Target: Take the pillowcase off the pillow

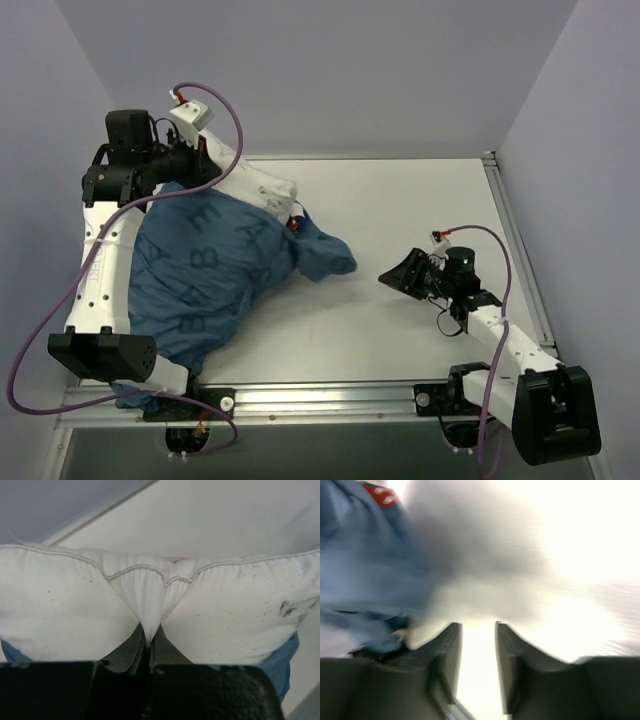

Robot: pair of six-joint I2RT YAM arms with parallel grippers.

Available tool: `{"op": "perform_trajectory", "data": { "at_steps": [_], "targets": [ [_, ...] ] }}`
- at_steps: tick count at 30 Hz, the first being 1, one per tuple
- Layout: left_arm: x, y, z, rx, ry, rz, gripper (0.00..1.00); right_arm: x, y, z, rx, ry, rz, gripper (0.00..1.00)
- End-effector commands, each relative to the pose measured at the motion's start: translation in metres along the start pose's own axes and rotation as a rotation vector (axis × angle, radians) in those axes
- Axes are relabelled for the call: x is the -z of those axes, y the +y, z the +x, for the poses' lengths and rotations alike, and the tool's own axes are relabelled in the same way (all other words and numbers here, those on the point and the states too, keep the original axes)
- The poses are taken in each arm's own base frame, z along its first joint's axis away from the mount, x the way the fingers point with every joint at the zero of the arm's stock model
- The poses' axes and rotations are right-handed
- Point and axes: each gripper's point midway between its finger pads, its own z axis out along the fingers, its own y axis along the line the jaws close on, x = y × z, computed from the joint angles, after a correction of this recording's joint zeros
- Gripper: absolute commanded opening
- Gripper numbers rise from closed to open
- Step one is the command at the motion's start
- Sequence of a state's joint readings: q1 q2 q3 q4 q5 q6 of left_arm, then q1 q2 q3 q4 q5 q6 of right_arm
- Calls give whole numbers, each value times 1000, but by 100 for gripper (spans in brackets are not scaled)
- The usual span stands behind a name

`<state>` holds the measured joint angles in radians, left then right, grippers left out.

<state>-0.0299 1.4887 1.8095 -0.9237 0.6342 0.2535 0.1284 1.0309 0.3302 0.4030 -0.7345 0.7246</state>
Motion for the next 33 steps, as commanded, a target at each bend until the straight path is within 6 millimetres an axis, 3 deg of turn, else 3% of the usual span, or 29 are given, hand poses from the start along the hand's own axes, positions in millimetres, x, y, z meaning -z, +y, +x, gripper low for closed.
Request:
{"op": "perform_trajectory", "data": {
  "at_steps": [1,2,3,4,7,8,10,11,13,14,18,19,20,22,27,28,33],
  "targets": [
    [28,13,-74,-185,-202,-225,2,16,-34,-18,90,-22,321,47],
    [22,4,-76,-189,-200,-202,2,25,-32,-22,160,-15,381,62],
    [7,-13,-73,-193,-181,-159,2,30,-22,-35,208,-40,390,66],
    [-1,-21,-70,-195,-163,-142,2,37,8,-66,276,-108,363,68],
    [-29,-46,-58,-219,-101,-102,2,57,45,-102,421,-172,367,76],
    [-35,-52,-54,-218,-88,-86,2,64,77,-124,468,-221,323,77],
    [-48,-63,-49,-216,-65,-50,2,65,110,-140,532,-245,243,78],
    [-52,-73,-48,-223,-60,-25,2,63,138,-155,566,-279,178,80],
    [-58,-81,-46,-224,-52,-3,2,52,173,-153,594,-257,37,82],
    [-59,-89,-47,-226,-54,27,2,43,187,-160,615,-274,-22,99],
    [-60,-106,-50,-239,-58,87,2,13,238,-152,679,-234,-185,100],
    [-60,-110,-51,-244,-56,94,2,3,255,-136,703,-195,-231,100],
    [-60,-112,-51,-258,-55,100,2,-12,258,-130,702,-165,-245,100],
    [-60,-117,-51,-268,-52,108,2,-25,274,-125,704,-160,-275,100],
    [-63,-120,-48,-270,-44,121,2,-66,294,-108,619,-145,-389,100],
    [-63,-119,-47,-268,-41,121,2,-78,299,-97,619,-117,-411,100],
    [-60,-120,-46,-281,-41,121,2,-99,304,-67,615,-53,-434,100]
  ]
}}
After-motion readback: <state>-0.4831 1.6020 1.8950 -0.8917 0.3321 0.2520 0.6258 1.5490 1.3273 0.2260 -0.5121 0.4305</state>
